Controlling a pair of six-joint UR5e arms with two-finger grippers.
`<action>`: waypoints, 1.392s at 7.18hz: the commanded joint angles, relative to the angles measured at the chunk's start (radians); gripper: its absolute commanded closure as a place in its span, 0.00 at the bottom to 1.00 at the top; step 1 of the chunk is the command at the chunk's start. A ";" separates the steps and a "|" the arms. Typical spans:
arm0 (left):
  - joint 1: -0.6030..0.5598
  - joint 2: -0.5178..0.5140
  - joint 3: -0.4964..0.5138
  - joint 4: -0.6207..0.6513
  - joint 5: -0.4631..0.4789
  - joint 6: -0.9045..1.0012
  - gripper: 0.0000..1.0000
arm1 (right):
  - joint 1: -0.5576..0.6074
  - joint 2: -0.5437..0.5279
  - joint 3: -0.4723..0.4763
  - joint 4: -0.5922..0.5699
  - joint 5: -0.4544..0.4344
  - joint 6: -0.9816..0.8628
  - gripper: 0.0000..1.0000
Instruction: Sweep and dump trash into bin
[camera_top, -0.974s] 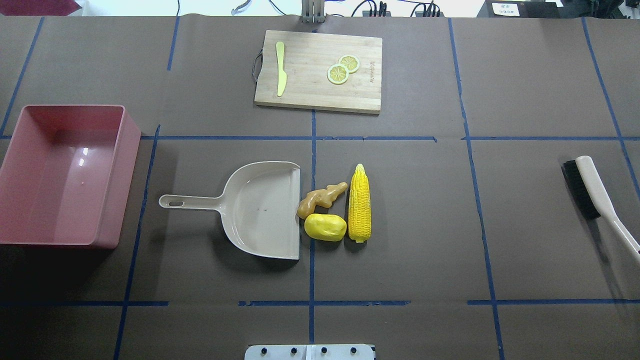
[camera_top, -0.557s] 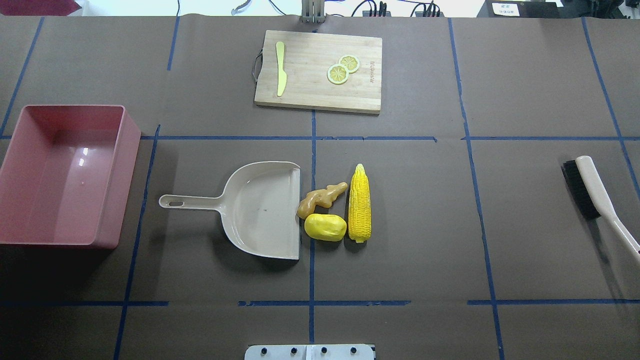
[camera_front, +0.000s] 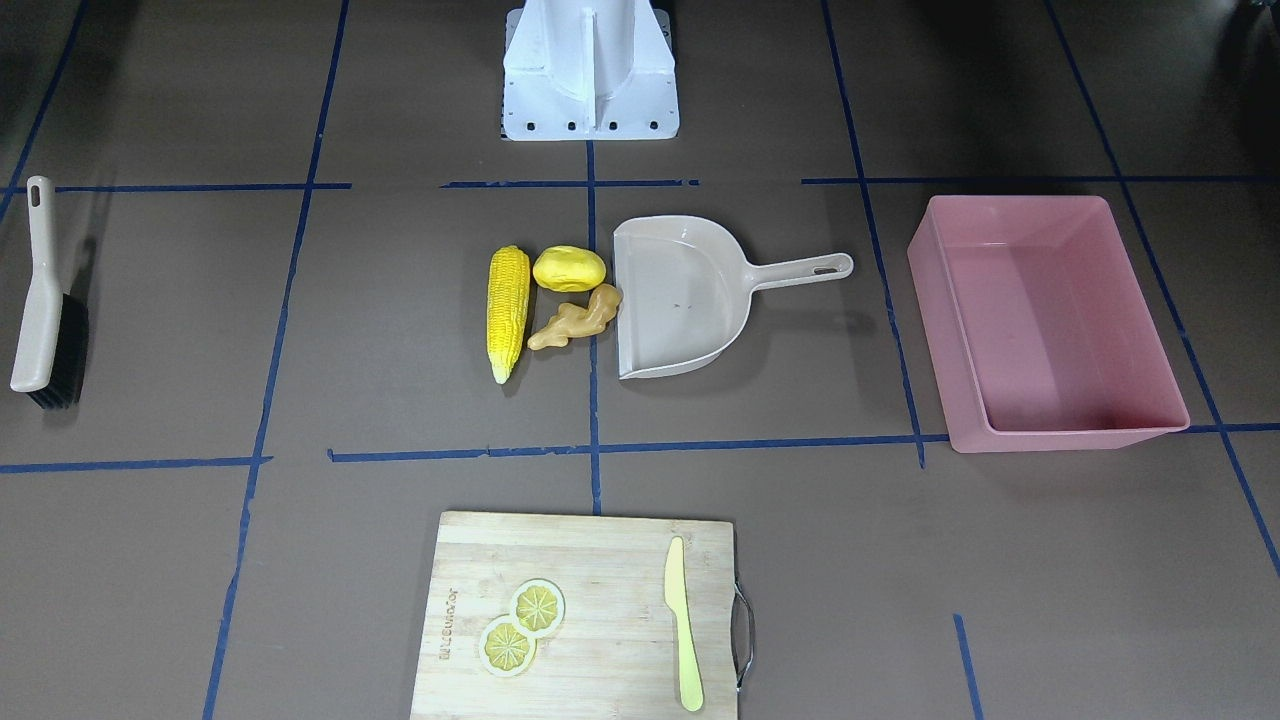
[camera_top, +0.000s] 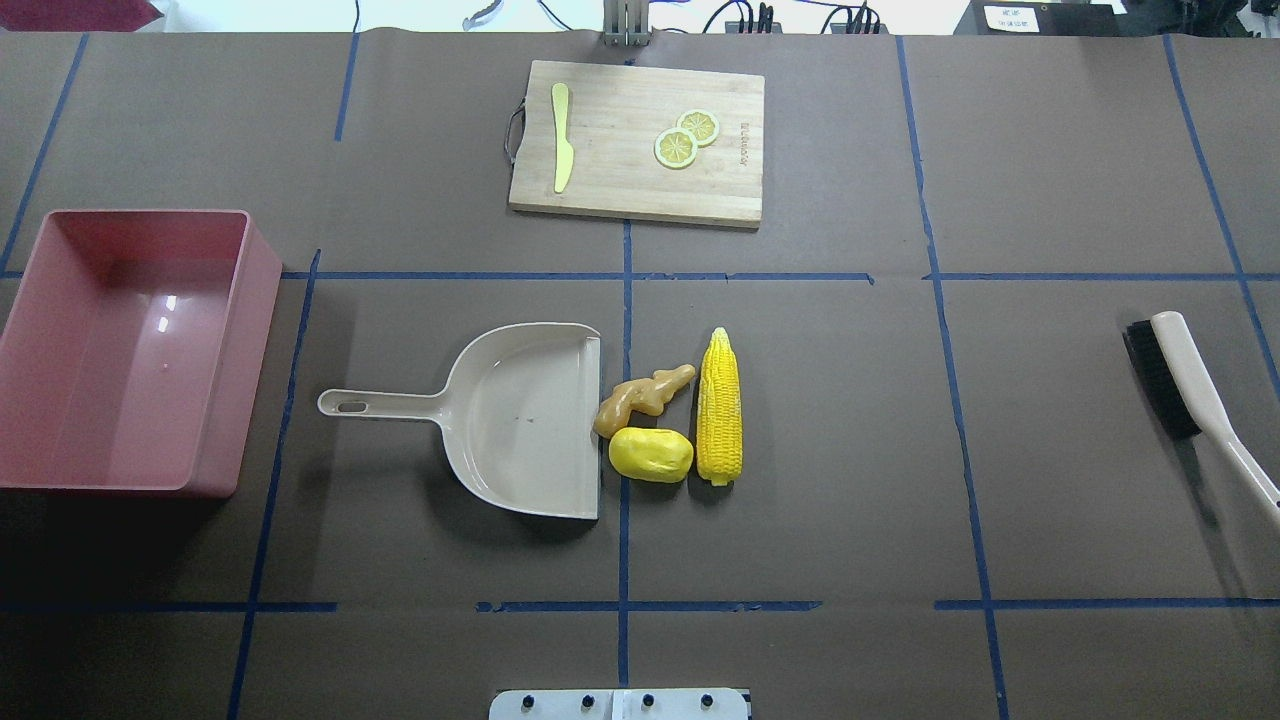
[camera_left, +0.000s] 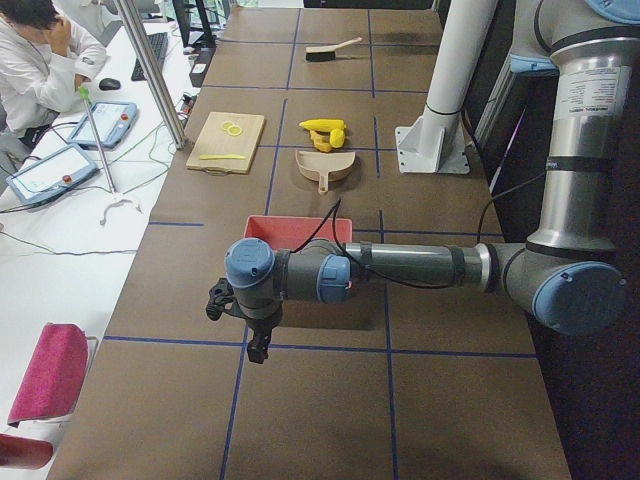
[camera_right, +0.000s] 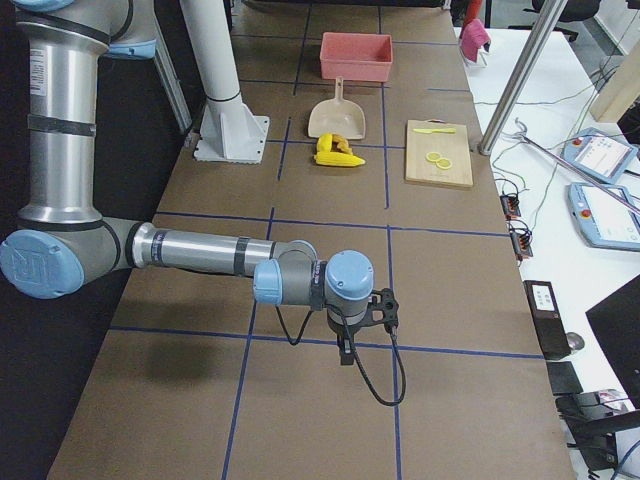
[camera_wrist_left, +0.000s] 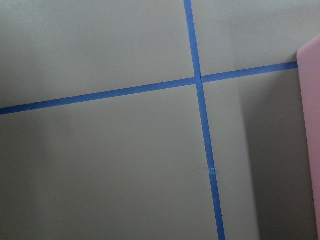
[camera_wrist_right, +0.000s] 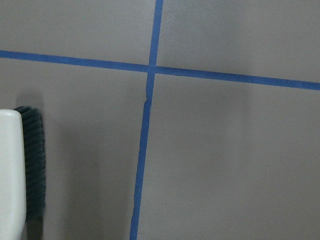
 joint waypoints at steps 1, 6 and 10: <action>0.002 -0.024 0.005 -0.032 -0.002 -0.006 0.00 | 0.000 0.008 0.002 0.001 0.009 0.008 0.00; 0.187 -0.177 -0.010 -0.349 -0.001 -0.007 0.00 | -0.002 0.014 0.033 0.002 0.037 0.013 0.00; 0.238 -0.145 -0.035 -0.373 0.002 -0.459 0.00 | -0.034 -0.007 0.132 -0.009 0.045 0.136 0.00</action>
